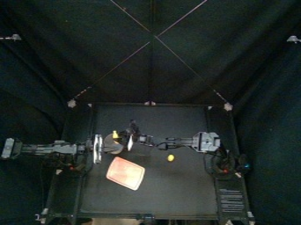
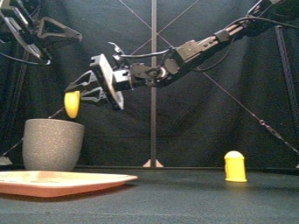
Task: Pick the banana then place it in the grey bowl
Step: Drop banana in the grey bowl and return to neutral
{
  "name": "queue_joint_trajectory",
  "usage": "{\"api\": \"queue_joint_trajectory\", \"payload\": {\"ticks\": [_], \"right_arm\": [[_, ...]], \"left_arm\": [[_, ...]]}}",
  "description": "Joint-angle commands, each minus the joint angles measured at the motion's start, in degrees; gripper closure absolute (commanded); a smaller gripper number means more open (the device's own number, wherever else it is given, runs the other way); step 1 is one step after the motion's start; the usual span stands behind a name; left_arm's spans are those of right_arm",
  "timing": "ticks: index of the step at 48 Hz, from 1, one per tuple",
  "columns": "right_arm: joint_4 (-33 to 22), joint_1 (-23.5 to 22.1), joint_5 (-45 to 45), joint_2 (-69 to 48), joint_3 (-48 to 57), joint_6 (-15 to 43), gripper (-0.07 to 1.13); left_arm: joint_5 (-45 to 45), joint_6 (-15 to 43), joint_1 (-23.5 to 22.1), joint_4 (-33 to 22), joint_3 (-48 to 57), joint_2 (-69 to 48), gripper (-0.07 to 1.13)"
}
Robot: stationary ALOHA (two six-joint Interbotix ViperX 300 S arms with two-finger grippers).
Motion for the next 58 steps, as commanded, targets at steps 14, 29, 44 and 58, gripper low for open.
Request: {"api": "queue_joint_trajectory", "payload": {"ticks": [14,29,44,58], "right_arm": [[-0.44,0.7,4.22,-2.46,-0.79,-0.53,0.09],[-8.17,0.62,-1.85,-16.35,17.93,-0.7,0.09],[-16.26,0.62,-11.07,-32.34,38.41,-0.88,0.09],[-19.78,0.44,-12.13,-40.78,47.11,-0.7,0.09]], "left_arm": [[-0.53,0.09,0.18,0.35,-0.79,0.26,1.07],[-0.53,0.0,0.18,0.35,0.18,0.26,1.07],[-0.7,0.0,0.26,0.26,0.09,0.26,1.07],[-0.7,0.0,0.35,0.26,-0.09,0.26,1.07]]}}
